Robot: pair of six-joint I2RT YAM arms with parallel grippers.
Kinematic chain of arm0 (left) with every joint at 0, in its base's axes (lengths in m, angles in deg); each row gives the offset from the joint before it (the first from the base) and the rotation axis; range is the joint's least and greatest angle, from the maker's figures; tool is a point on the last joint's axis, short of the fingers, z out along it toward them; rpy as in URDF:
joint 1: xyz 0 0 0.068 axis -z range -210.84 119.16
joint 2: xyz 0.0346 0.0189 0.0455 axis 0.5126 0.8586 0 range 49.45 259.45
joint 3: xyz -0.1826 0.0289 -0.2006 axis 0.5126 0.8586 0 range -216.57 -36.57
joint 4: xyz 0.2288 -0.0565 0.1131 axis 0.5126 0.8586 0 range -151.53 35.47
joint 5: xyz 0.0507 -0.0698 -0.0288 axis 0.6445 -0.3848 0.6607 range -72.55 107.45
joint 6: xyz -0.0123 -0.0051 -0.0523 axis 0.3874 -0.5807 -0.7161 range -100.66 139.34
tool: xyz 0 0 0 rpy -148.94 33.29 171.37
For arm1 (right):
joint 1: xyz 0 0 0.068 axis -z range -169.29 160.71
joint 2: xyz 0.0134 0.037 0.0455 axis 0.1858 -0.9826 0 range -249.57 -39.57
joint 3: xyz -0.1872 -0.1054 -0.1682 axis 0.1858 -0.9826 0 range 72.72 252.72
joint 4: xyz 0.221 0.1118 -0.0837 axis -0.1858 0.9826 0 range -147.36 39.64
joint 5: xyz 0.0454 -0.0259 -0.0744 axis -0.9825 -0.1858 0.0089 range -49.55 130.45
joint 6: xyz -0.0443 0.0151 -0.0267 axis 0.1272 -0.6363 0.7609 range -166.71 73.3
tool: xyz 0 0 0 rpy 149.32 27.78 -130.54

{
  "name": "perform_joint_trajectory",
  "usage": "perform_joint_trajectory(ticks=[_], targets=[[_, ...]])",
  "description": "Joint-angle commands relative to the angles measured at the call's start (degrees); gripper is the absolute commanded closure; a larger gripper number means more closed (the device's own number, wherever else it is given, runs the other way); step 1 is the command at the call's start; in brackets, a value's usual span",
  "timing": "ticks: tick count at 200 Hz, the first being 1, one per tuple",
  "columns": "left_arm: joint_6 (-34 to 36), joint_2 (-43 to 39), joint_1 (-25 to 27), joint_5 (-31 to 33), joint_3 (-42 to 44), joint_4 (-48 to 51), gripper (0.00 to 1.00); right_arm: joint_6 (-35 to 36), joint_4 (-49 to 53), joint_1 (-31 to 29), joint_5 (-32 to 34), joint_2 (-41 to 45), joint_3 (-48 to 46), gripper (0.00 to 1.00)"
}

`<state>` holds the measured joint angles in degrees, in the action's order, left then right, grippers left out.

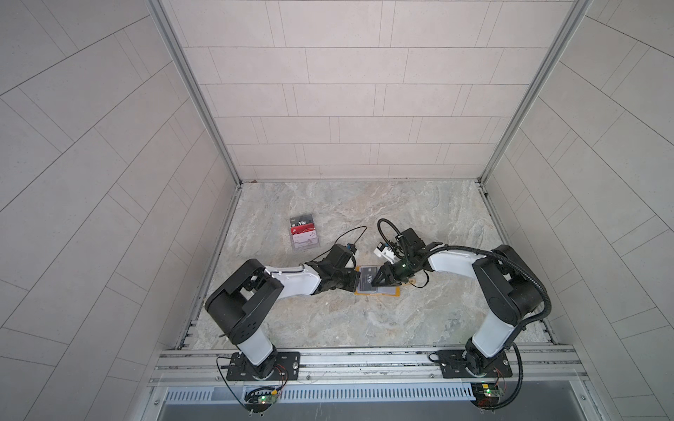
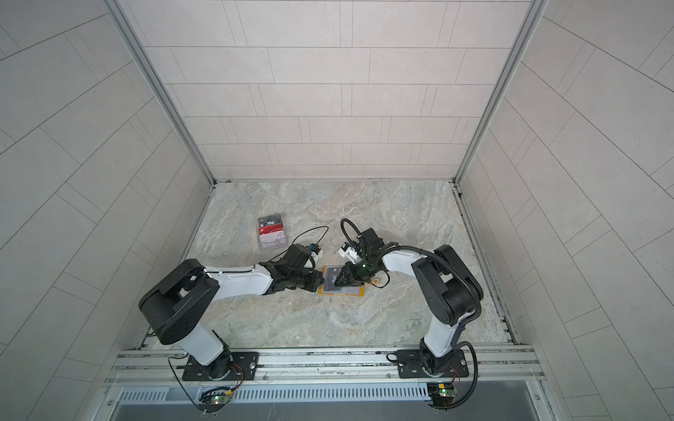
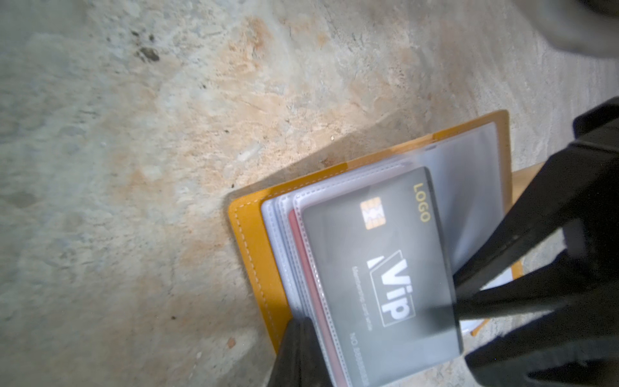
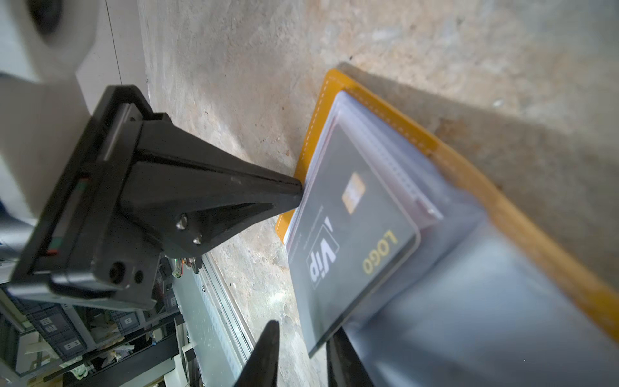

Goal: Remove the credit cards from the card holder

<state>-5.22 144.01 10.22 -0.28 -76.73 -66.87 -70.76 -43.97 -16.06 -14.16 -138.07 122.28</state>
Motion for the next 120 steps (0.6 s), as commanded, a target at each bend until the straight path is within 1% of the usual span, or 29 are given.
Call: perform_joint_trajectory(ticks=[1, 17, 42, 82, 120], targets=[[0.9, 3.5, 0.3, 3.5, 2.7, 6.7, 1.0, -1.8, -4.6, 0.1, -3.1, 2.8, -1.2, 0.73], [0.8, 3.5, 0.3, 3.5, 2.6, 6.6, 1.0, -5.5, -9.7, 0.0, -3.4, 2.5, -2.4, 0.74], [0.8, 3.5, 0.3, 3.5, 2.9, 6.6, 1.0, -9.1, -14.3, 0.1, -3.2, 1.3, -3.5, 0.76], [0.9, 3.3, 0.3, 3.6, 3.1, 6.6, 1.0, -12.3, -18.5, 0.0, -2.9, -1.1, -4.2, 0.77], [0.8, 3.3, 0.3, 3.6, 3.2, 6.4, 1.0, -13.8, -20.0, -0.4, -2.1, -2.5, -3.8, 0.77]])
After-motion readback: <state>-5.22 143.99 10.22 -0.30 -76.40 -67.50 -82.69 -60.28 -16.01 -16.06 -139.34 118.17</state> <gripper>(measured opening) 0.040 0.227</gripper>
